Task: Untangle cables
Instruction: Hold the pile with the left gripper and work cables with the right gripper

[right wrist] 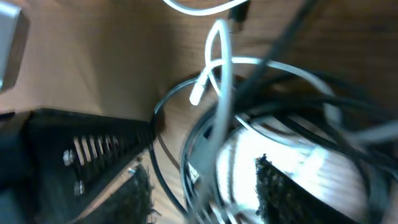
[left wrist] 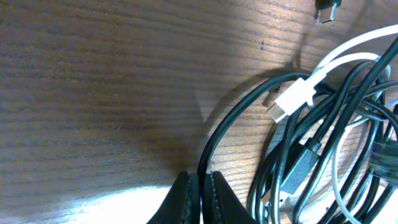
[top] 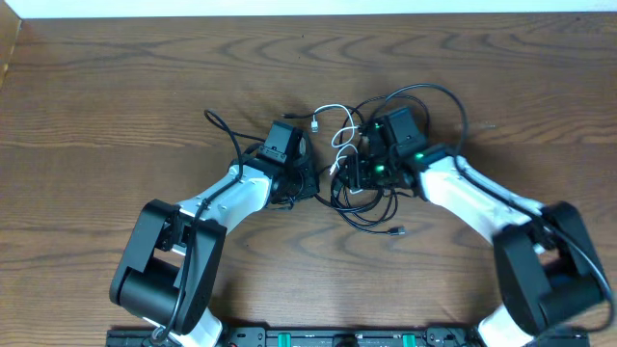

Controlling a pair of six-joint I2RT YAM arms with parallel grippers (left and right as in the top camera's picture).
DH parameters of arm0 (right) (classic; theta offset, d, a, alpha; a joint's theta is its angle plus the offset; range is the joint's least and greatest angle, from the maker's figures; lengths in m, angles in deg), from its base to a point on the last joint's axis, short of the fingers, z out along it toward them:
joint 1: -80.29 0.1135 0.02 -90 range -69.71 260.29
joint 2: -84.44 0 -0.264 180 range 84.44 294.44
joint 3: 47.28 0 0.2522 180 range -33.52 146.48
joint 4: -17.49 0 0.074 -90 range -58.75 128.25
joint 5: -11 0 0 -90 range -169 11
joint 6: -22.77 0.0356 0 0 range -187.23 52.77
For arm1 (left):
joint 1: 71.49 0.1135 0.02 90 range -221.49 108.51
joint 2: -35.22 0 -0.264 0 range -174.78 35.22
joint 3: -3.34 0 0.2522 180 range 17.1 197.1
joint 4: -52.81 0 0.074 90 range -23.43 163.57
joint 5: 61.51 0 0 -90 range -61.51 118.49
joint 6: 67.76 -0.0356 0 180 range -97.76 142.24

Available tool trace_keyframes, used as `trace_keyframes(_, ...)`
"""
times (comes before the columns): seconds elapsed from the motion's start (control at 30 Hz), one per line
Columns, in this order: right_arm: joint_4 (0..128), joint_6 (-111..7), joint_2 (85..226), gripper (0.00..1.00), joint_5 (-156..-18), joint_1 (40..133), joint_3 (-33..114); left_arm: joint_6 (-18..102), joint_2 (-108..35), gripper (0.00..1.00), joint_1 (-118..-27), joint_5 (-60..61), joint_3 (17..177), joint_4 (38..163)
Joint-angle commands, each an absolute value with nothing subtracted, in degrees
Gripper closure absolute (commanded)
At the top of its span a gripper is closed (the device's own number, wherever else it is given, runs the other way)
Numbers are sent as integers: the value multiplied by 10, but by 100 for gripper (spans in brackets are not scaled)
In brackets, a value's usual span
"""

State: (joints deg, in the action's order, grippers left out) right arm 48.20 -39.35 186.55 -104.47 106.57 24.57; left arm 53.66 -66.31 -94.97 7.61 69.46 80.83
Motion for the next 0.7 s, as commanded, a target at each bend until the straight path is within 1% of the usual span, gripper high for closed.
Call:
trace_keyframes(0.0,442,-369,1901,60,-1142,1059,244,527,-671,92,-951,82,686,810)
trace_keyframes(0.03,428,-369,1910,73,-1169,1057,244,527,-671,92,-951,82,686,810)
trace_keyframes(0.1,410,-370,1920,96,-1210,1051,244,527,-671,92,-951,82,686,810)
trace_keyframes(0.13,402,-370,1922,99,-1230,1048,244,527,-671,92,-951,82,686,810)
trace_keyframes(0.4,336,-370,1880,99,-1317,1003,246,527,-671,92,-951,82,686,810)
trace_keyframes(0.67,323,-369,1754,99,-1302,927,246,527,-671,92,-951,82,686,810)
